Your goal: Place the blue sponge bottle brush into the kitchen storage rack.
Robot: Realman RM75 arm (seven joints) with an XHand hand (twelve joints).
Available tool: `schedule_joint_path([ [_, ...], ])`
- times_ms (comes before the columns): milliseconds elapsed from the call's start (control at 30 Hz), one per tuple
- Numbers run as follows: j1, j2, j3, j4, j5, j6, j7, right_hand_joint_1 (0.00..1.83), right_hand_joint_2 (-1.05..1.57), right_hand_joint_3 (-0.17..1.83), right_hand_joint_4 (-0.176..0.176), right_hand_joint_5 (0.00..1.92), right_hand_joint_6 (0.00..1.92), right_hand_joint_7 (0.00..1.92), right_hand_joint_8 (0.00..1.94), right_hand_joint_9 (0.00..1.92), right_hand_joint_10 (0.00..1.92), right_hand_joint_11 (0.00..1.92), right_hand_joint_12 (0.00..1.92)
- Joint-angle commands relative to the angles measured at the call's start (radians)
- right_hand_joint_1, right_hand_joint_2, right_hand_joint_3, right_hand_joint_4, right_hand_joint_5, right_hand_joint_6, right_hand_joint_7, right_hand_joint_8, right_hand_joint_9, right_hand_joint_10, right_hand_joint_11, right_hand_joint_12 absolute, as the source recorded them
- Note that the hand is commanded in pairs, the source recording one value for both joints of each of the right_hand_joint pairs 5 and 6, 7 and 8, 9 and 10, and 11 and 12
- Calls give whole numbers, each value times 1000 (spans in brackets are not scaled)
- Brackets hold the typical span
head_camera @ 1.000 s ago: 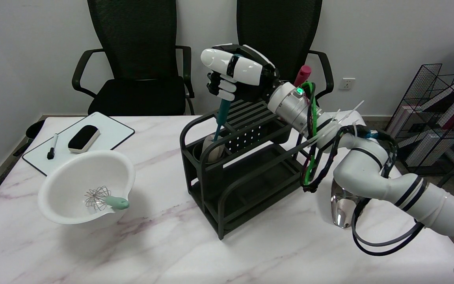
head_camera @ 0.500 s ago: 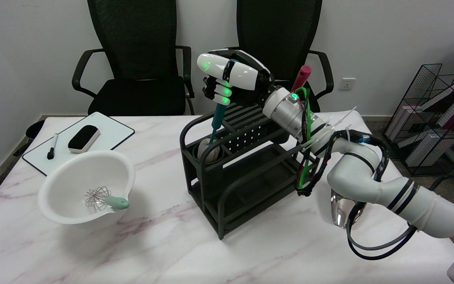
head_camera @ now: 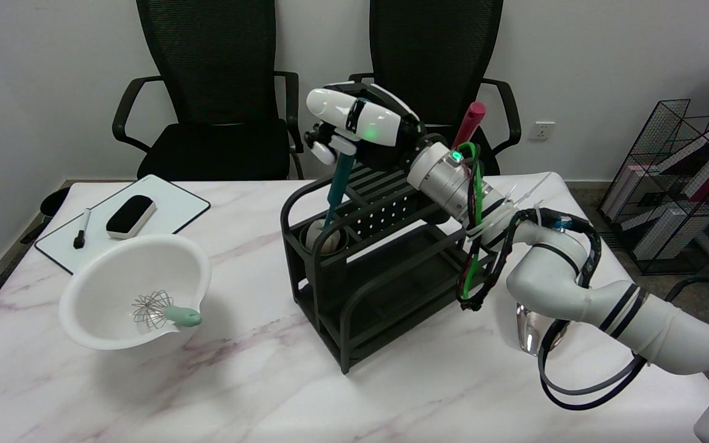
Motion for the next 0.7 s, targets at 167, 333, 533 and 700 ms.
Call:
schedule_joint_path([
  [167,-4,-19,-13,-17,-3,23,1,1126,884,961,0,1024,1024,1254,1254,1275,1275,949,949],
  [333,-8,-20,-12,-19,-3,38,1,1151,877,784,0,720,720,1149,1149,1211,1211,906,906],
  [533,-17,-20,-2,-20,-3,81,0,1227,796,987,0,524,524,1008,1008,920,920,895,895],
  [700,-35,-20,33,-26,-4,137,-7,1236,653,1237,0,471,471,932,932,735,735,846,846],
])
